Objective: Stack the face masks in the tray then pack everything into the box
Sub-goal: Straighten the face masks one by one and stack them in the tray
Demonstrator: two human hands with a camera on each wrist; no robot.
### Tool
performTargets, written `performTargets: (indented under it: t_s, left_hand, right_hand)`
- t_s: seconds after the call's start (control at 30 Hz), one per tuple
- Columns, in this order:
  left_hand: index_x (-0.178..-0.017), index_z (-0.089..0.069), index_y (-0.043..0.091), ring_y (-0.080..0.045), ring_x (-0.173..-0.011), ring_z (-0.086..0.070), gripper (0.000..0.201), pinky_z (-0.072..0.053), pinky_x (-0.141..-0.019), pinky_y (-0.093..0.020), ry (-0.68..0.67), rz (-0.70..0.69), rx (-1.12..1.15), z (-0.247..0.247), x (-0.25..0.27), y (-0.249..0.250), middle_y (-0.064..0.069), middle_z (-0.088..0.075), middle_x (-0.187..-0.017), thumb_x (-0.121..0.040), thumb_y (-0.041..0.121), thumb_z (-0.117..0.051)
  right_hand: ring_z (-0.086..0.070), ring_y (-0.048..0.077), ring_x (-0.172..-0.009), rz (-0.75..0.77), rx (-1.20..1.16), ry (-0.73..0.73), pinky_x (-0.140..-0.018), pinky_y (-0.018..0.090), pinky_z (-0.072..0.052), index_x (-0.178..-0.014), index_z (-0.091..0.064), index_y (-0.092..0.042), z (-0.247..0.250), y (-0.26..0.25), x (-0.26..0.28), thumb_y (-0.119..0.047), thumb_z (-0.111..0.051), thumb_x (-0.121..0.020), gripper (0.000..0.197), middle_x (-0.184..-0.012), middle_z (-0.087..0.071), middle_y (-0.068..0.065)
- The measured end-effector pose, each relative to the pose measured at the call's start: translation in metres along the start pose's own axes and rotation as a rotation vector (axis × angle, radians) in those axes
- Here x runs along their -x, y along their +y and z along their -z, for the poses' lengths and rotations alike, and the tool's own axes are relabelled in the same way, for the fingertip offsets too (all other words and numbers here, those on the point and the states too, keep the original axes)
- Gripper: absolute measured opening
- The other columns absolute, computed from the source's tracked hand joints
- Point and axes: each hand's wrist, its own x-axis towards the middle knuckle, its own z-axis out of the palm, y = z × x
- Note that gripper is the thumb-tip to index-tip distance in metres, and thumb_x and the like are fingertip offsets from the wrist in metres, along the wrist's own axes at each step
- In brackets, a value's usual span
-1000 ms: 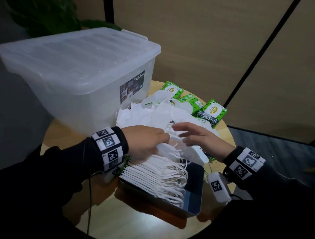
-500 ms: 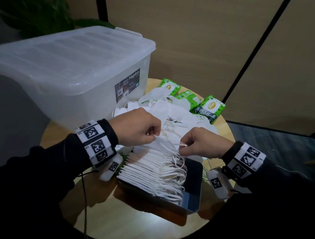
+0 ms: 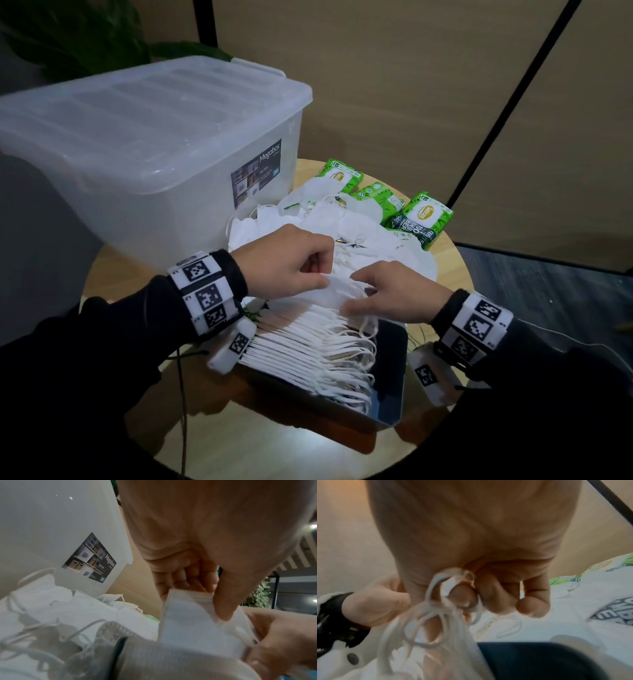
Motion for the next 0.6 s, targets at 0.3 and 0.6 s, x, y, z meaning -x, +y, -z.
performTargets:
  t_s: [0.3,0.6]
  left_hand:
    - [-0.084,-0.060,0.029,0.004,-0.072,-0.051,0.015,-0.039,-0.065,-0.026,-0.185,0.049,-0.237,0.013,0.000,-0.005,0.012,-0.063,-0.080,-0.090,0.025,-0.073]
    - [-0.084,-0.067,0.024,-0.010,-0.073,-0.052,0.006,-0.041,-0.066,-0.026,-0.330,0.031,-0.315,-0.008,-0.003,0.010,0.013,-0.058,-0.074,-0.087,0.022,-0.071]
  right_hand:
    - [-0.069,0.023,-0.085,0.133,-0.462,0.080,-0.083,0.035,-0.053,-0.077,-0.077,-0.010,0.023,0.016,0.010,-0.008,-0.075,-0.081,0.006,-0.088,-0.076,0.009]
    - [-0.059,0.008,-0.064,0.027,-0.246,-0.202,-0.065,0.022,-0.043,-0.083,-0.079,-0.017,0.010,0.019,0.007,-0.026,-0.079,-0.090,0.011,-0.071,-0.074,0.002]
